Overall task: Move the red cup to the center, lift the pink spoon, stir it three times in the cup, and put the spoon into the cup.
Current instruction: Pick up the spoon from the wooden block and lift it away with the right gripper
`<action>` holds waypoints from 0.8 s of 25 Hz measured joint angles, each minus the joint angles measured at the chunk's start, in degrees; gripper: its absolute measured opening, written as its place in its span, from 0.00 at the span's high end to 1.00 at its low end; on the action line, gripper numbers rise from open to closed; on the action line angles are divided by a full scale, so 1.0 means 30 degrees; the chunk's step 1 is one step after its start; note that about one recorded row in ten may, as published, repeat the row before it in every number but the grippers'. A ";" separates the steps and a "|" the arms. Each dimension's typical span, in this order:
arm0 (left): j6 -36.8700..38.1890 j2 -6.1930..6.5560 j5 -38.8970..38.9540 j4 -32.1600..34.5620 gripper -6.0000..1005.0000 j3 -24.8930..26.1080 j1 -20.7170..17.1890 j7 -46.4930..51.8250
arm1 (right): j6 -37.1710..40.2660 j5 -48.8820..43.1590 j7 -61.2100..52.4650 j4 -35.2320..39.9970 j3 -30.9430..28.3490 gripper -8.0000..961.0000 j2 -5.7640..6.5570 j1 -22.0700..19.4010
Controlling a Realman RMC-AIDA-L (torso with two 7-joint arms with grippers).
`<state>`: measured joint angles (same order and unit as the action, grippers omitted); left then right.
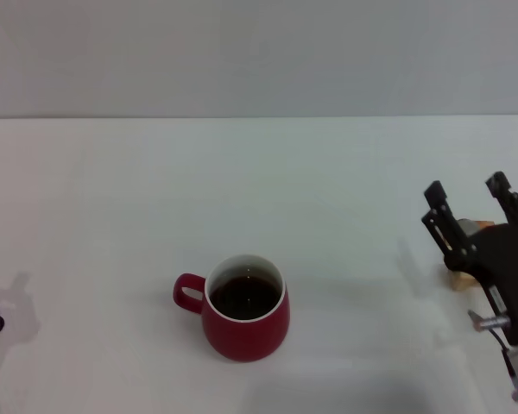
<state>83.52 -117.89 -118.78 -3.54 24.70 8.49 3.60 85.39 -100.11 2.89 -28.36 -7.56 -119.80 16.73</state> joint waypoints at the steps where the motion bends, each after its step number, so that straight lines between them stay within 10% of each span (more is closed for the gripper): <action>1: -0.0004 -0.0008 0.0004 -0.0009 0.98 0.0150 0.0013 -0.0007 | -0.0119 0.0000 -0.0001 0.0040 -0.0036 0.26 0.0013 0.0225; 20: -0.0242 -0.0118 0.0038 -0.0552 0.98 0.2352 0.0185 -0.0217 | -0.1227 0.0131 0.0082 0.0898 -0.0293 0.26 0.0067 0.2196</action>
<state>82.79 -118.24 -118.67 -5.19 31.76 9.05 2.95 81.71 -99.72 3.14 -25.67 -8.44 -119.60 23.31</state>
